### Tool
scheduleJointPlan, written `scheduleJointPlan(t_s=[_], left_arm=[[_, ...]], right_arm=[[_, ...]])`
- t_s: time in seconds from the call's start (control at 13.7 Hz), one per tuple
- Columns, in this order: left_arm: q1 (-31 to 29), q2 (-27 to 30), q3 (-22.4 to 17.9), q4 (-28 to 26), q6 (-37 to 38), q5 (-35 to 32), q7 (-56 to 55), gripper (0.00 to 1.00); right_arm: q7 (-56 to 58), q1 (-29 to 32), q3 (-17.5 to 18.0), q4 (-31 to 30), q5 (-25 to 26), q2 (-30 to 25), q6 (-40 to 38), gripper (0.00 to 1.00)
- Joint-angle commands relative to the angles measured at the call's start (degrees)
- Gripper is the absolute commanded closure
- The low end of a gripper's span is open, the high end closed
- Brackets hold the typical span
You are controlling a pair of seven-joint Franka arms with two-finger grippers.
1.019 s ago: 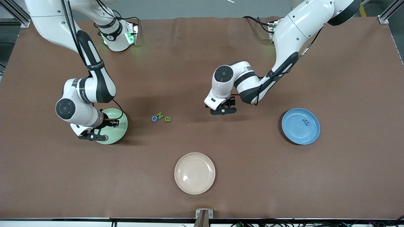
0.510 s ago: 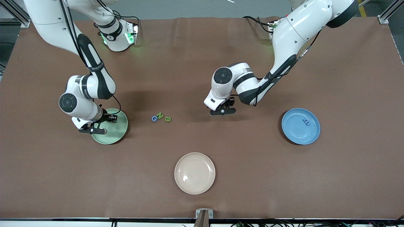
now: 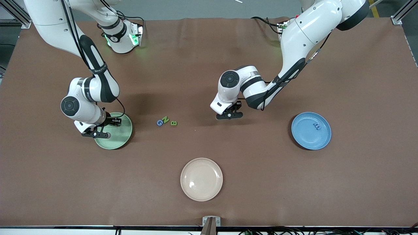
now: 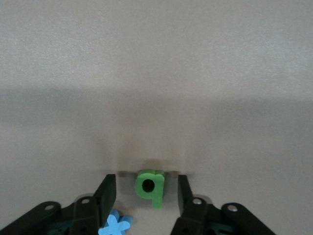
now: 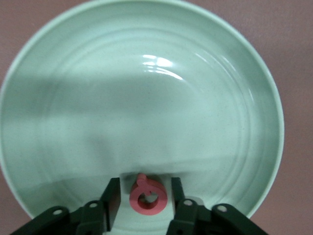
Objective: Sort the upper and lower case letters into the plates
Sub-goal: 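Grasp the green q with the left gripper while the right gripper grasps the O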
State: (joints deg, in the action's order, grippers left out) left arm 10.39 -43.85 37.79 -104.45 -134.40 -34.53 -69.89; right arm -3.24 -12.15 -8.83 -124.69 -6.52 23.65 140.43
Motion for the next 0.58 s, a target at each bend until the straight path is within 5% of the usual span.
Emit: scheduleJointPlan(t_s=[0.0,0.22,0.51], left_arm=[[1.0,-0.9,-0.5,1.7,0.5,-1.0,0.0,0.47],[1.1,-1.4,-0.8,1.7,0.5,-1.0,0.0,0.51],[1.2,-1.5,-0.8,1.7,0.5,-1.1,0.0,0.53]], right_arm=[[-2.2,0.1,1.1,6.1,-1.0,-2.6,-10.5,0.0],[-10.9,-3.5,1.2,9.7,-1.2,-2.1,-13.4,0.0],[-22.7,-8.0,1.2,8.5,-1.2,-1.0,-7.8,0.0]])
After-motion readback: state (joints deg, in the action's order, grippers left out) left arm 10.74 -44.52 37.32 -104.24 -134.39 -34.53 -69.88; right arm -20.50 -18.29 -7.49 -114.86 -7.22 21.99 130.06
